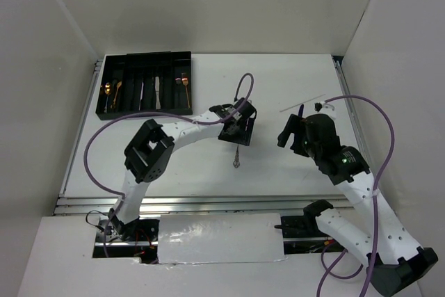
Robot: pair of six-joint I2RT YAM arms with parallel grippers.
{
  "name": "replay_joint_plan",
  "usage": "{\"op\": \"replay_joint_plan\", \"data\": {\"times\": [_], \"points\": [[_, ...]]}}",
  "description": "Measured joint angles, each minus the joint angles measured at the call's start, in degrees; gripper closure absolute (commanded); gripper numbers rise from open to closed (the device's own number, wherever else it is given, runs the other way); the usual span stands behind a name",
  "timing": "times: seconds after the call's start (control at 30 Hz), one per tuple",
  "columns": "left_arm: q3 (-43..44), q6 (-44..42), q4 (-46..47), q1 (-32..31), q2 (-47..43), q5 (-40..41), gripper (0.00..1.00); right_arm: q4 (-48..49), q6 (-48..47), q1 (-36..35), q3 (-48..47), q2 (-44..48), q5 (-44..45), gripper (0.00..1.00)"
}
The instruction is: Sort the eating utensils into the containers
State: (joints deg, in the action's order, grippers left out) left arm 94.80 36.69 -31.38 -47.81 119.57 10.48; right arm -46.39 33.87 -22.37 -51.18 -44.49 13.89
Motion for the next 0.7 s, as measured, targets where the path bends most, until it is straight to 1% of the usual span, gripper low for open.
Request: {"op": "replay_joint_plan", "data": {"times": [0.13, 0.2, 0.23, 0.27, 0.33, 0.4, 0.6, 0.63, 0.67, 0.7], "points": [[2.3, 1.3, -1.3, 0.0, 4.5, 0.5, 0.31, 0.0, 0.0, 0.2, 0.0, 0.3, 0.0, 0.0], [3.6, 1.5, -1.7, -0.1, 6.3, 1.1, 0.4, 0.0, 0.0, 0.2, 0.0, 0.3, -0.1, 0.0], [4.0, 1.5, -1.8, -0.2, 6.4, 1.3, 0.48, 0.0, 0.0, 0.2, 0.1, 0.3, -0.2, 0.0], [4.7, 1.6, -1.9, -0.3, 6.7, 1.4, 0.5, 0.1, 0.0, 0.2, 0.2, 0.3, -0.2, 0.0], [6.3, 1.2, -2.2, -0.5, 7.6, 1.7, 0.53, 0.1, 0.0, 0.2, 0.3, 0.2, -0.2, 0.0], [8.2, 1.0, -2.9, -0.9, 8.8, 2.3, 0.53, 0.2, 0.0, 0.3, 0.7, 0.2, -0.3, 0.0], [9.2, 1.0, -4.3, -1.8, 9.8, 5.1, 0.49, 0.4, 0.2, 0.4, 2.1, -0.3, -0.8, 0.0], [9.1, 1.0, -4.6, -1.9, 9.8, 5.6, 0.49, 0.4, 0.2, 0.4, 2.1, -0.3, -0.9, 0.0], [9.1, 1.0, -4.9, -2.0, 9.8, 6.0, 0.52, 0.5, 0.2, 0.4, 2.1, -0.3, -1.0, 0.0], [9.1, 1.0, -5.0, -2.0, 9.8, 6.2, 0.62, 0.6, 0.2, 0.4, 2.1, -0.3, -1.1, 0.0]]}}
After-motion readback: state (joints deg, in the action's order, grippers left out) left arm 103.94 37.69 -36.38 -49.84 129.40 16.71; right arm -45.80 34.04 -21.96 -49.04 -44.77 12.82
